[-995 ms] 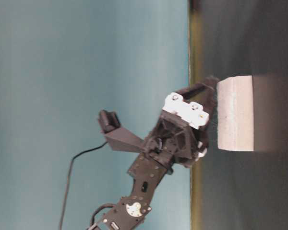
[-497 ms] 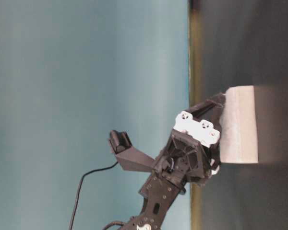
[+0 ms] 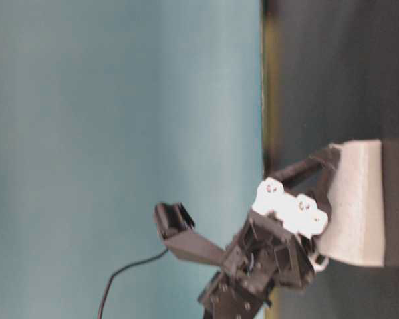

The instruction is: Push the sponge with the left arm to wipe the table.

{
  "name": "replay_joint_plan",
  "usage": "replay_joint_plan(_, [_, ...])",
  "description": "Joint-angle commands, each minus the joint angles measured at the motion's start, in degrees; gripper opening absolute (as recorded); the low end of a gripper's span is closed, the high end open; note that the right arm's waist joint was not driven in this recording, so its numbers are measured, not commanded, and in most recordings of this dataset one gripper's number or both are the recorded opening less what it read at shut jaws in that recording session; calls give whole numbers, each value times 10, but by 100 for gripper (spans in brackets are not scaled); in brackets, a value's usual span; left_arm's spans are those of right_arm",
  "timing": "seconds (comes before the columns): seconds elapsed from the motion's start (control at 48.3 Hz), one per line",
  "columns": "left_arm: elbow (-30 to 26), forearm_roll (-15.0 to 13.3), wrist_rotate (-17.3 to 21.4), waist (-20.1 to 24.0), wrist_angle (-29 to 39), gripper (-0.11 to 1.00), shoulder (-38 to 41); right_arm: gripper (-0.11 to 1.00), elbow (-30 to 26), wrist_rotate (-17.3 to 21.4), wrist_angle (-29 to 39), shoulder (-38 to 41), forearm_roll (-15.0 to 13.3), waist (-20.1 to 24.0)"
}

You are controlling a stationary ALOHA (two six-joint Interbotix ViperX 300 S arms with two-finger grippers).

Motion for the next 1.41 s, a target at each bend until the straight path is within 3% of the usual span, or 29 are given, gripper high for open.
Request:
replay_joint_plan(0.0, [20,3,-13,-18,-4,72,-18,-1,-4,4,-3,2,1,0])
replay_joint_plan(0.249, [70,2,-55,-70,-23,72,-51,-1,-4,4,4,0,1,0])
replay_joint_plan(0.725, [135,2,-102,-193,-21,72,-93,-1,-4,5,8,-2,4,0])
replay_joint_plan(1.223, [151,2,-183,-345,-18,72,-92,-1,-4,5,8,-2,7,0])
replay_joint_plan(1.388, [151,2,-192,-370,-18,72,-91,-1,-4,6,8,-2,8,0])
